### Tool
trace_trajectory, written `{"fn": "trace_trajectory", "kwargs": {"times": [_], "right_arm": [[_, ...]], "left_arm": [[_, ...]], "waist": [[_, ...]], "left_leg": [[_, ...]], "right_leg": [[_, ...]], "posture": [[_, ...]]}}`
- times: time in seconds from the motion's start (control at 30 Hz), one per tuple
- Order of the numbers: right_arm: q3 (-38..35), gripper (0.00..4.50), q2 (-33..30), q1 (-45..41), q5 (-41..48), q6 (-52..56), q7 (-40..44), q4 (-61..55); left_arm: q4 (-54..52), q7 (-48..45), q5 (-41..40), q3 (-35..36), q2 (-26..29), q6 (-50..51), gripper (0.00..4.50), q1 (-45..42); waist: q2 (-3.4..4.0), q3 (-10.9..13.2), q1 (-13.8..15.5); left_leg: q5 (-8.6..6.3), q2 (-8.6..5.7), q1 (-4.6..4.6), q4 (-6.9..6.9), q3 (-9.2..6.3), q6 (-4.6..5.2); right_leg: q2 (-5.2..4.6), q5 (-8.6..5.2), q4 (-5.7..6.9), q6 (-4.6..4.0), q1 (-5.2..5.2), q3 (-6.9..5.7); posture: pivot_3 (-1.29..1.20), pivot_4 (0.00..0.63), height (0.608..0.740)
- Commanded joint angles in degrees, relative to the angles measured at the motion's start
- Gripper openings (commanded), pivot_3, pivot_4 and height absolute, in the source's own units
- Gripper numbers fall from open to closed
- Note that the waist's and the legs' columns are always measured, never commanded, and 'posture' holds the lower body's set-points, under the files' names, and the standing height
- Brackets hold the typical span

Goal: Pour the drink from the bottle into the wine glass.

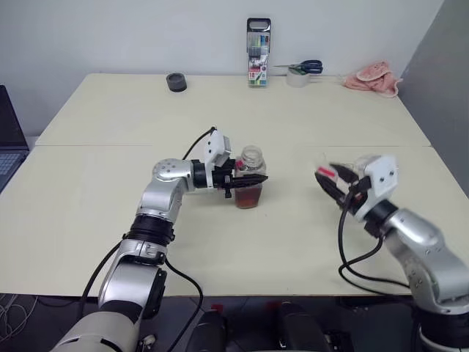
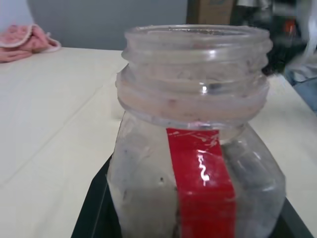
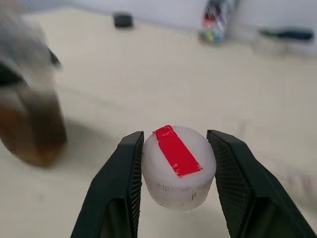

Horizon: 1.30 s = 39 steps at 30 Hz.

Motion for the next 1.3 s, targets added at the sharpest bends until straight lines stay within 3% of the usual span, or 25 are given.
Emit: {"fn": "trace_trajectory", "kwargs": {"times": [0.03, 0.07, 0.1, 0.17, 0.23, 0.4, 0.57, 0.77, 1.0, 1.27, 1.3], "right_arm": [[1.76, 3.00, 1.76, 1.84, -3.29, -2.28, -2.44, 1.24], [2.62, 3.10, 2.26, 2.90, -4.03, -2.45, -2.57, 2.23], [3.28, 3.64, 3.01, 4.02, -3.92, -1.22, -2.74, 2.98], [4.36, 4.17, 2.86, 5.45, -3.88, 0.63, -1.91, 3.24], [4.14, 4.46, 1.70, 6.00, -2.88, 2.34, -0.19, 2.47], [2.47, 4.50, -4.58, 5.08, -2.22, 1.36, 5.64, -0.43], [0.86, 4.50, -8.12, 0.08, 6.07, 3.07, 13.68, -5.40], [6.33, 4.50, -9.19, -13.52, 13.85, 10.31, 20.42, -6.07], [14.74, 4.50, -3.00, -25.41, 9.74, 10.25, 19.30, 2.15], [18.13, 4.50, 1.16, -28.90, 6.82, 8.32, 19.39, 5.49], [18.30, 4.50, 1.43, -29.00, 6.52, 8.15, 19.34, 5.64]], "left_arm": [[-2.65, 2.21, -1.81, 2.83, 1.30, -0.19, 1.63, -0.82], [-2.47, 2.87, -1.72, 3.51, 1.92, -0.33, 1.63, -0.87], [-2.08, 3.99, -1.64, 4.47, 2.79, -0.50, 1.63, -0.99], [-1.72, 5.63, -1.48, 5.79, 4.32, -0.59, 1.63, -1.10], [-1.55, 7.37, -1.50, 6.99, 5.48, -0.54, 1.63, -1.07], [1.31, 16.64, 1.03, 10.89, 8.44, -2.72, 1.63, -0.74], [4.14, 27.04, 3.70, 13.53, 10.71, -4.68, 1.63, 0.47], [5.97, 37.21, 3.81, 18.13, 12.61, -4.96, 1.63, 3.44], [5.39, 41.82, 1.08, 22.64, 12.23, -3.97, 1.63, 6.49], [5.33, 42.77, 0.33, 22.29, 11.64, -4.18, 1.63, 9.78], [5.31, 42.96, 0.21, 22.35, 11.49, -4.33, 1.98, 10.16]], "waist": [[0.00, 0.00, -0.05], [0.01, 0.00, -0.06], [0.01, 0.00, -0.04], [0.00, 0.00, -0.05], [0.02, -0.02, -0.03], [0.01, -0.02, 0.16], [0.01, -0.01, -0.10], [0.00, -0.01, -0.10], [-0.06, -0.04, 0.31], [-0.09, -0.07, 0.15], [-0.09, -0.07, 0.09]], "left_leg": [[0.00, 0.01, 0.01, 0.00, 0.00, 0.00], [0.00, 0.01, 0.01, 0.00, 0.01, -0.01], [0.00, 0.01, 0.01, 0.00, 0.00, -0.01], [0.00, 0.01, 0.00, -0.01, -0.01, -0.01], [0.01, 0.03, 0.05, -0.03, 0.01, -0.01], [-0.04, -0.02, 0.04, 0.01, -0.05, 0.07], [-0.04, 0.03, 0.07, -0.02, -0.04, 0.07], [-0.04, 0.04, 0.05, -0.01, -0.08, 0.07], [0.04, -0.02, 0.01, 0.01, -0.13, -0.09], [0.08, -0.03, 0.00, 0.02, -0.12, -0.16], [0.08, -0.02, 0.01, 0.01, -0.11, -0.16]], "right_leg": [[0.01, 0.00, 0.00, 0.00, 0.00, 0.00], [0.02, 0.00, 0.00, 0.00, 0.00, 0.01], [0.02, 0.00, 0.00, 0.00, 0.00, 0.00], [0.02, 0.00, -0.02, 0.00, 0.00, 0.00], [0.02, 0.00, -0.02, 0.00, 0.02, 0.02], [-0.01, 0.00, -0.06, 0.01, 0.09, -0.04], [0.01, 0.00, -0.05, 0.01, 0.07, -0.03], [0.01, 0.00, -0.05, 0.00, 0.06, -0.07], [-0.09, 0.00, -0.06, 0.00, 0.05, -0.12], [-0.11, 0.01, -0.05, 0.00, 0.02, -0.12], [-0.11, 0.01, -0.05, -0.01, 0.02, -0.11]], "posture": [[0.00, 0.150, 0.740], [0.00, 0.150, 0.740], [0.00, 0.150, 0.740], [0.00, 0.150, 0.740], [0.00, 0.150, 0.740], [0.00, 0.150, 0.740], [0.00, 0.150, 0.740], [0.00, 0.150, 0.740], [0.00, 0.150, 0.740], [0.00, 0.150, 0.740], [0.00, 0.150, 0.740]]}}
